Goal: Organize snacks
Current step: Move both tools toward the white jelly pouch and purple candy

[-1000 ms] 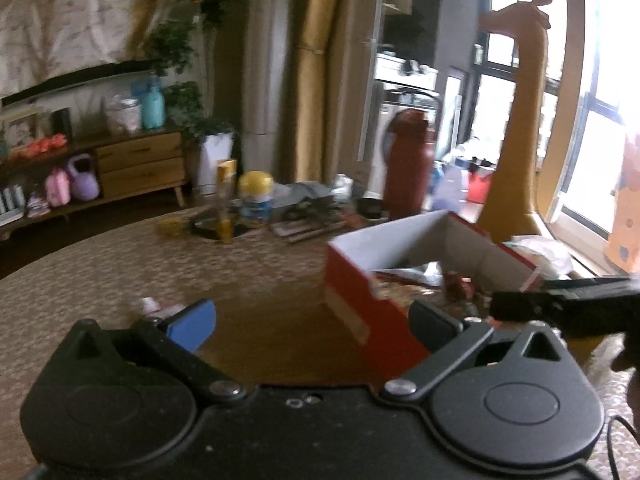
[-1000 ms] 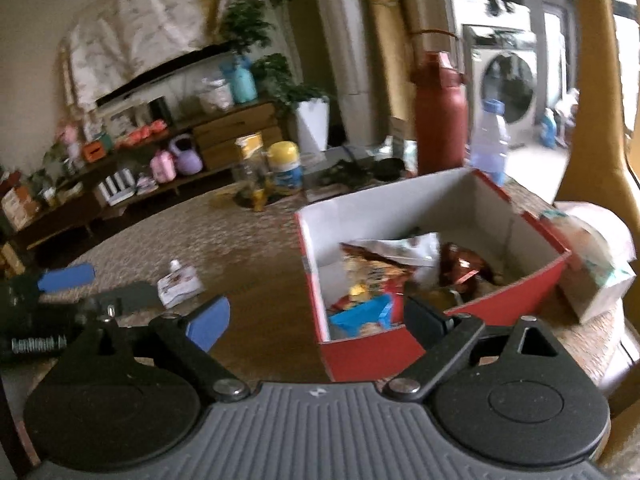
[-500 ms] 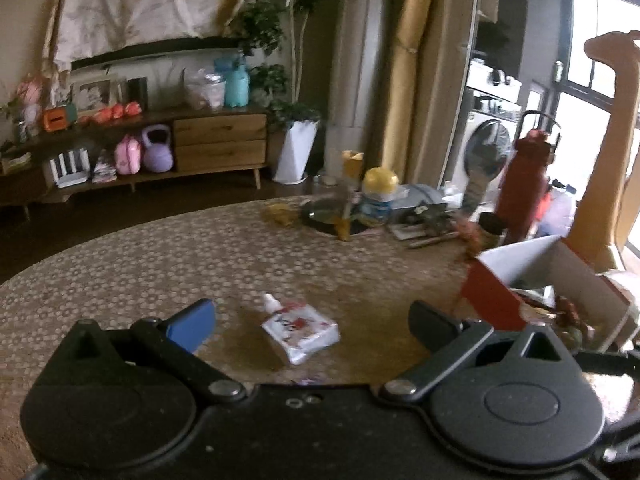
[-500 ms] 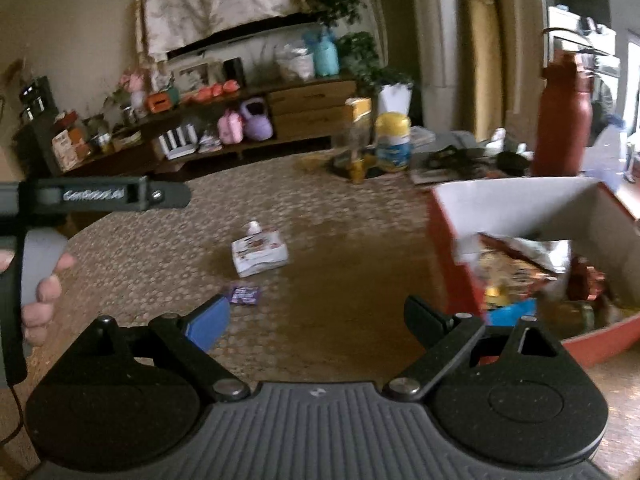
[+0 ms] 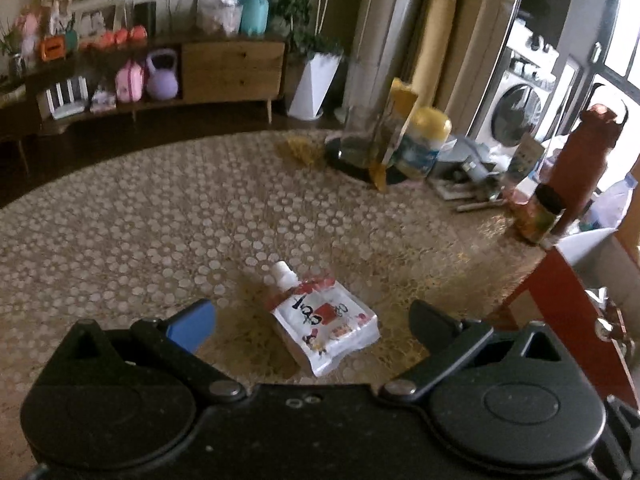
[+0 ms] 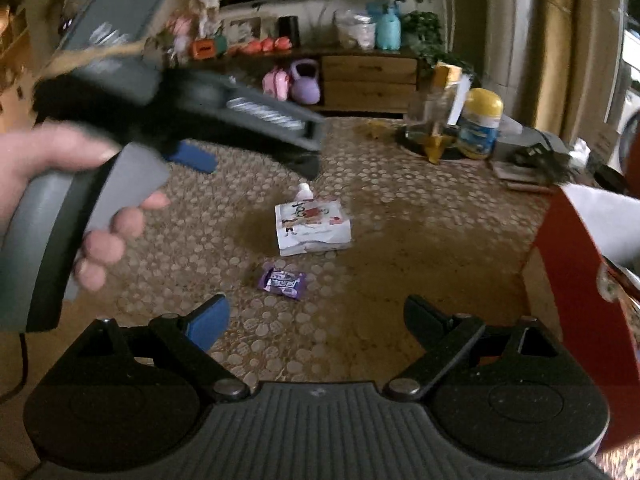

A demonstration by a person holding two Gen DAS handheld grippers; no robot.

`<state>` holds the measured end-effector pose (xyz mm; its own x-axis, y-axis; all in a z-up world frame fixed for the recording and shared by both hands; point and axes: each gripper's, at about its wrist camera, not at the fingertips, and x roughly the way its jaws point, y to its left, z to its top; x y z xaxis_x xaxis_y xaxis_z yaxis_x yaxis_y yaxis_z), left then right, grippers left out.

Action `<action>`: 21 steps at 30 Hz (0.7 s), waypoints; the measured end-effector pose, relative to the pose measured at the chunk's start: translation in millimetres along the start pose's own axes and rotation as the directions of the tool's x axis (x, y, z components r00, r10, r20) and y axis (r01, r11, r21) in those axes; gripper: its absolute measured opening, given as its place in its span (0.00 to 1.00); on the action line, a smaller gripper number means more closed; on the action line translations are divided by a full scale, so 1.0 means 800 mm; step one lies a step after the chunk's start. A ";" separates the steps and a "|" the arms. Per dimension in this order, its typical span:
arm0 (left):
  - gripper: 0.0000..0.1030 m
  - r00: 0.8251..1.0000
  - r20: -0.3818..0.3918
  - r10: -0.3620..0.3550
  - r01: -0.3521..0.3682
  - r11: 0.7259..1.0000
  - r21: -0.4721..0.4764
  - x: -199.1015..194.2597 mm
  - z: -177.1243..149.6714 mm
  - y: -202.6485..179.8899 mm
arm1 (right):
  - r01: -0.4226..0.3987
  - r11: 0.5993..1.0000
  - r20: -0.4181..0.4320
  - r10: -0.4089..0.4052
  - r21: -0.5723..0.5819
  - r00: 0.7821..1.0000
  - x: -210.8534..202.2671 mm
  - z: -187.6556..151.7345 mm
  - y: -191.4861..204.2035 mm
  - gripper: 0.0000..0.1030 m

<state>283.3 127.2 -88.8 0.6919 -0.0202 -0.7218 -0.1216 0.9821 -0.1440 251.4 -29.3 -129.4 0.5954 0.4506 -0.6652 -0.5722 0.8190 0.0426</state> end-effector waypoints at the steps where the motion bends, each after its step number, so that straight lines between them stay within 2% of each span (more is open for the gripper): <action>1: 0.99 1.000 -0.015 0.001 -0.001 1.000 -0.002 0.010 0.002 0.001 | -0.001 1.000 -0.006 0.001 -0.008 1.000 0.009 0.000 0.003 0.92; 4: 0.99 0.998 -0.068 0.005 -0.007 1.000 -0.022 0.037 0.008 0.002 | -0.007 0.999 -0.020 0.006 -0.043 1.000 0.029 0.002 0.010 0.91; 8: 0.99 0.991 -0.133 -0.002 -0.003 0.999 -0.039 0.068 0.013 -0.001 | -0.051 0.993 -0.033 0.048 -0.107 0.998 0.058 0.005 0.026 0.81; 13: 0.99 0.986 -0.166 -0.017 0.008 0.998 -0.056 0.089 0.015 0.000 | -0.054 0.990 -0.046 0.048 -0.130 0.998 0.078 0.007 0.030 0.67; 19: 0.98 0.978 -0.206 -0.018 -0.001 0.996 -0.092 0.111 0.020 -0.001 | -0.054 0.989 -0.057 0.047 -0.139 0.997 0.101 0.008 0.034 0.60; 21: 0.96 0.973 -0.227 -0.029 0.005 0.994 -0.107 0.117 0.019 -0.002 | -0.052 0.987 -0.059 0.044 -0.155 0.997 0.106 0.008 0.039 0.54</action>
<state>359.0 126.2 -145.4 0.5155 -0.0911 -0.8521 -0.1937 0.9562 -0.2194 287.4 36.8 -179.5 0.5359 0.4643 -0.7052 -0.6828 0.7295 -0.0386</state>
